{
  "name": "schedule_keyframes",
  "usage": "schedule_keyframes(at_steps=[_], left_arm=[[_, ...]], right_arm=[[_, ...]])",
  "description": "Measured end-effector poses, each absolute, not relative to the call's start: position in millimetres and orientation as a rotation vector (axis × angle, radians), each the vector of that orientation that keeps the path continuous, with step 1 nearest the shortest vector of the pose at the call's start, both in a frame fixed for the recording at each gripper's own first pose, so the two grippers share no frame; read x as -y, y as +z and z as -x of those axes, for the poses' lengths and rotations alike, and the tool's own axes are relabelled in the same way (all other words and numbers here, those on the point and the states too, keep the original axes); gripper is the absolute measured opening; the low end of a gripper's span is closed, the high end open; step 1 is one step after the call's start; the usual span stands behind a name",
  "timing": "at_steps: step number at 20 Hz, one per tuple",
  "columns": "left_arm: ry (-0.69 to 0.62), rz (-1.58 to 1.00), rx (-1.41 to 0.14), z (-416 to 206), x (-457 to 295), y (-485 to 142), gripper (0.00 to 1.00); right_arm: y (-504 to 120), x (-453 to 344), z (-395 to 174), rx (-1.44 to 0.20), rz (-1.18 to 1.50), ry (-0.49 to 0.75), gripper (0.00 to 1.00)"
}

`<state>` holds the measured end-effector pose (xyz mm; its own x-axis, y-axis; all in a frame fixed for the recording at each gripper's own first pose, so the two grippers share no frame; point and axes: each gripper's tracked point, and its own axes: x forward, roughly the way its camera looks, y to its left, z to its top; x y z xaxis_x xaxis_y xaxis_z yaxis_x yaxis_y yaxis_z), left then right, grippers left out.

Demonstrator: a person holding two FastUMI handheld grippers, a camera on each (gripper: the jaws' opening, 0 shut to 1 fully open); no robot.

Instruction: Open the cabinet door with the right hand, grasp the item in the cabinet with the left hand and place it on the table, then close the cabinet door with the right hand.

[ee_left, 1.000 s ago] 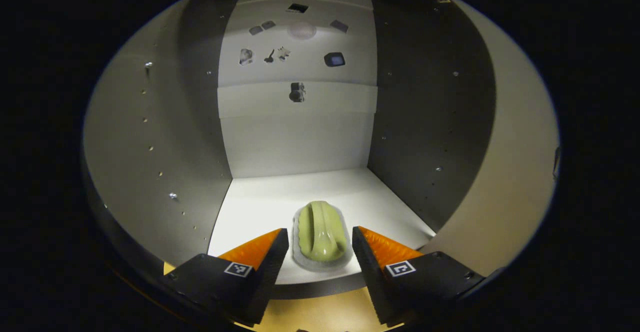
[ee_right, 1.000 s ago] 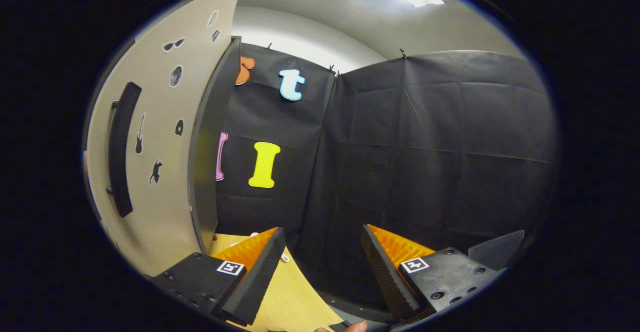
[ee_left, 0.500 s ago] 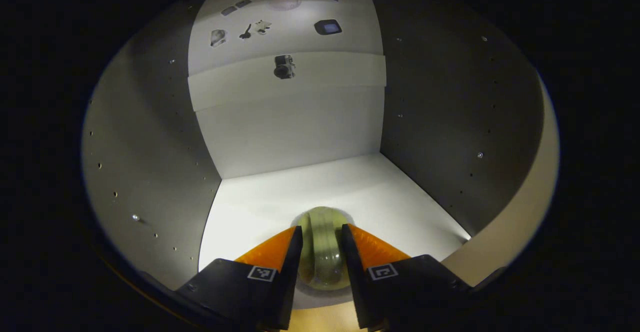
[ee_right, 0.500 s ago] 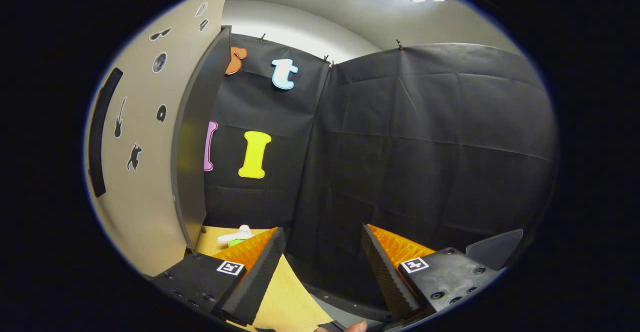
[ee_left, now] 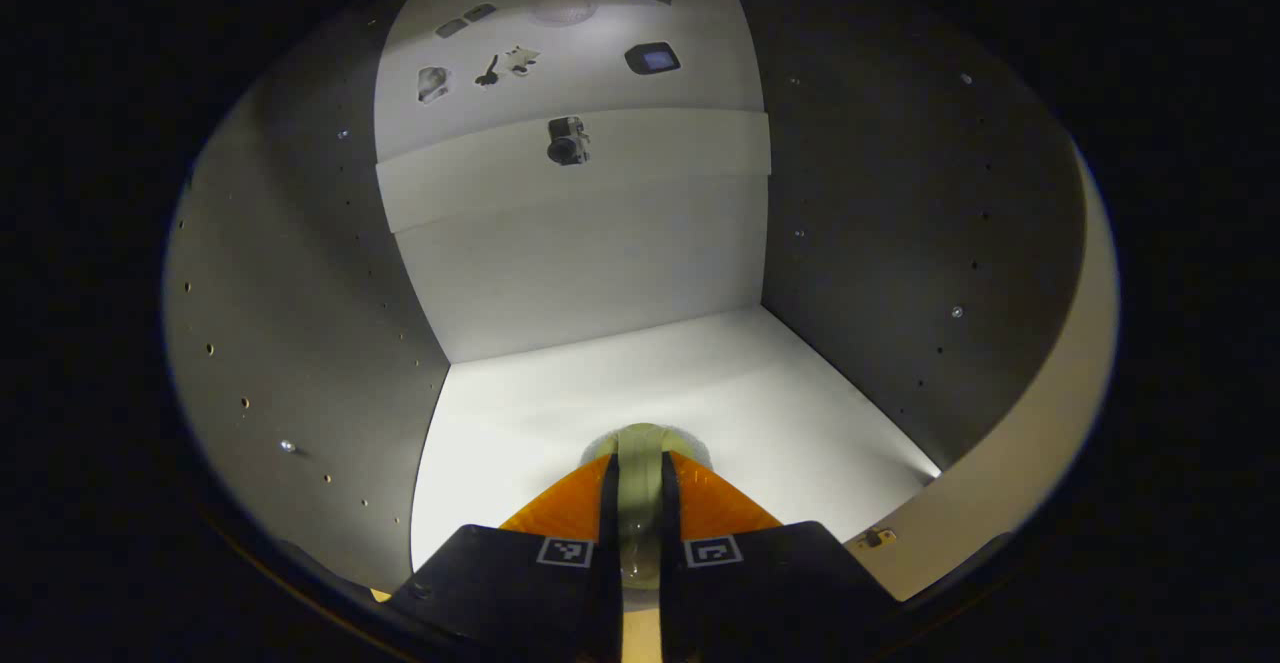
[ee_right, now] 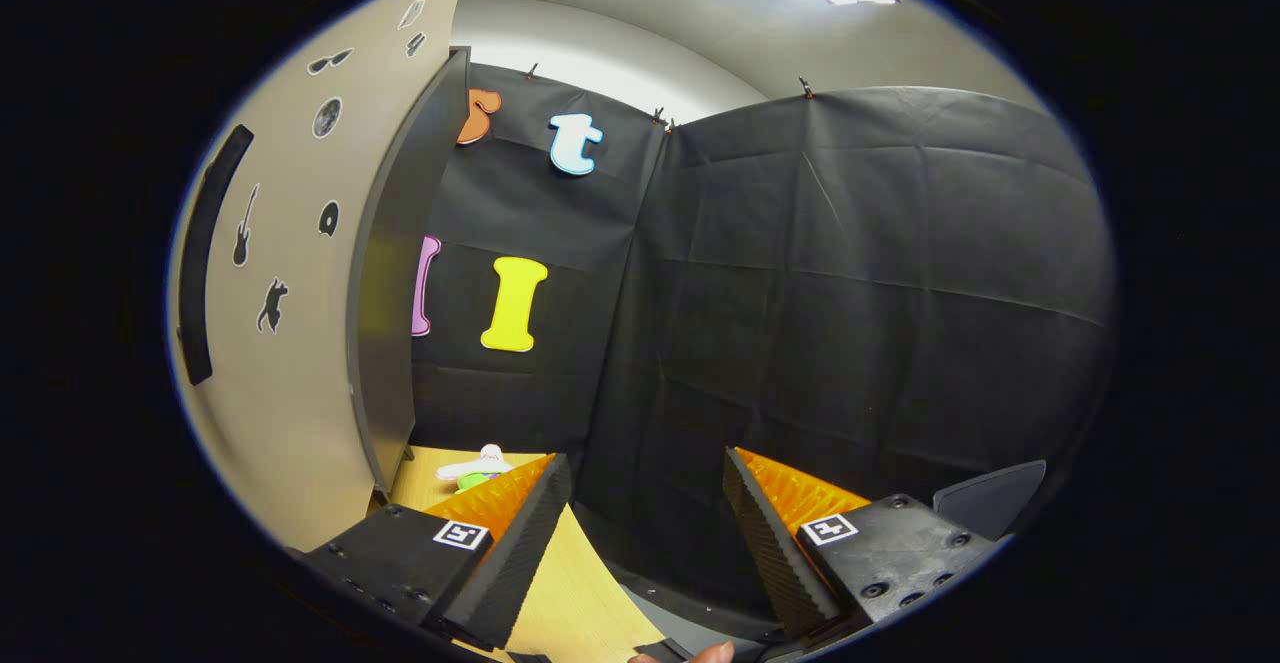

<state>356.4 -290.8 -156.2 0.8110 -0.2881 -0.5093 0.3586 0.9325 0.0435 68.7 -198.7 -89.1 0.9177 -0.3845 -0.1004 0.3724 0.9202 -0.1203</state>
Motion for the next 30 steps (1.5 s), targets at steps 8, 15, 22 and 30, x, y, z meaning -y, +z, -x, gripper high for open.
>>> schedule_keyframes(at_steps=[8, 15, 22, 30], left_arm=[[-0.374, -0.111, -0.442, -299.4, 266.5, -120.5, 0.18], [-0.401, -0.106, -0.382, -195.0, 246.8, -133.3, 0.17], [-0.4, -0.051, -0.377, -113.3, 224.3, -186.8, 0.17], [-0.355, -0.023, -0.458, -57.4, 202.6, -318.0, 0.18]], right_arm=[[-78.7, 164.3, -64.5, -0.105, 0.107, -0.351, 0.97], [-71.8, 122.9, -69.6, -0.094, 0.051, -0.306, 0.97], [-50.4, 102.3, -75.0, -0.052, -0.005, -0.305, 0.97], [-35.9, 80.0, -69.5, -0.041, -0.01, -0.291, 0.97]])
